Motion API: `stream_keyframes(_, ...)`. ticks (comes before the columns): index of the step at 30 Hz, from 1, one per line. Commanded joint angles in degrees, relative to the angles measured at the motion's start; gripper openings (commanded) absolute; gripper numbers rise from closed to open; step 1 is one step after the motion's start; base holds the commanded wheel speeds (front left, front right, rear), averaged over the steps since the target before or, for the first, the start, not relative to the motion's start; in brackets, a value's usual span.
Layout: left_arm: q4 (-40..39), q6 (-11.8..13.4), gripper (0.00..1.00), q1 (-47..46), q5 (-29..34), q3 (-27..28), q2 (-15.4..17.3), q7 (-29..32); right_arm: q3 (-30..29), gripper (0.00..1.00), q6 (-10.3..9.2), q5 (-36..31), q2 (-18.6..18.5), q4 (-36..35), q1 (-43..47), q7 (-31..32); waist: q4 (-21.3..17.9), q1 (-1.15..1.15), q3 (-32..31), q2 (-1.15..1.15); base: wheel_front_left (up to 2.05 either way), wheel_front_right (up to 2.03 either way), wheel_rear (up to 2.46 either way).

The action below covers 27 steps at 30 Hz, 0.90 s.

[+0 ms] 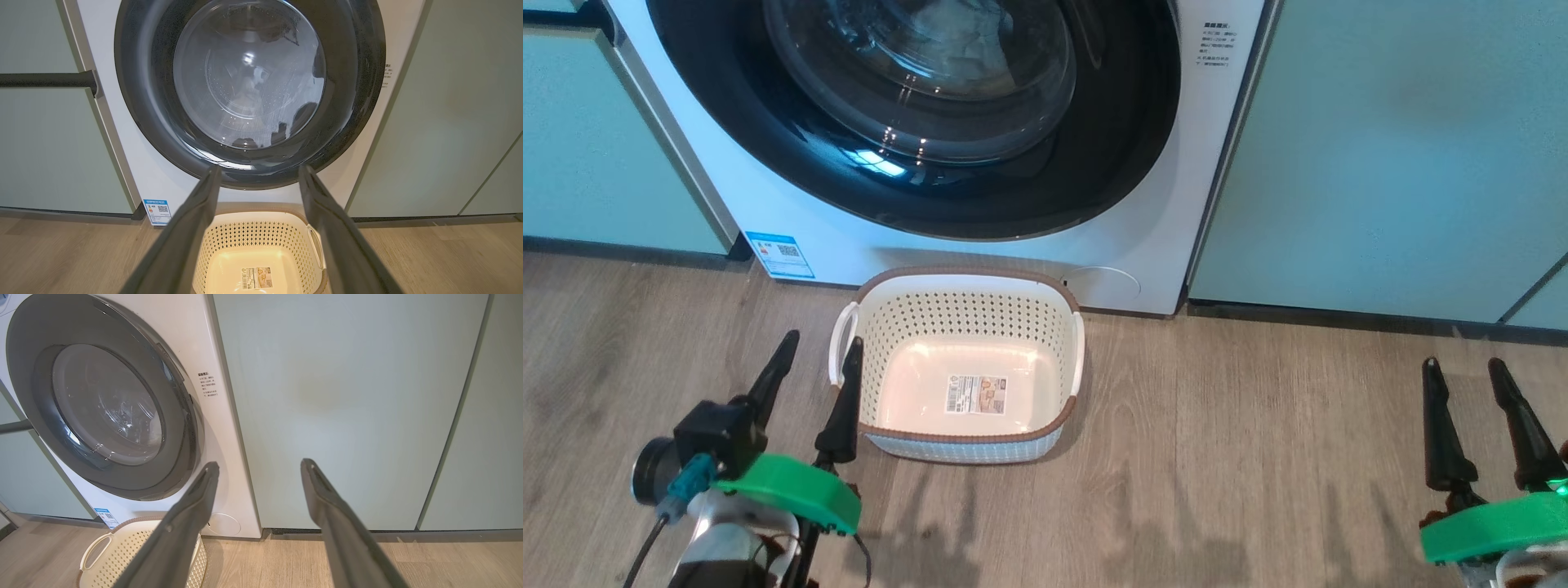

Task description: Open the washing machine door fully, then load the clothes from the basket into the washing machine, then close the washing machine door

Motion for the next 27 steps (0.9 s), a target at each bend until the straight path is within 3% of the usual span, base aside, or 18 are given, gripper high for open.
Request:
stream_keyframes(1,-2.22,0.31,1.00,-1.80,-0.48,1.91,1.68,0.15,0.88,1.00,-0.20,-0.29,-0.10,-2.23,-1.31,0.17,-0.04,0.00,0.03,0.00,0.00,0.00,0.00)
stream_keyframes(27,-1.73,1.15,1.00,-1.63,-1.56,0.87,2.12,0.06,1.02,1.00,-0.20,0.03,0.08,-2.53,-1.17,0.49,-0.23,0.00,-0.05,0.00,0.00,0.00,0.00)
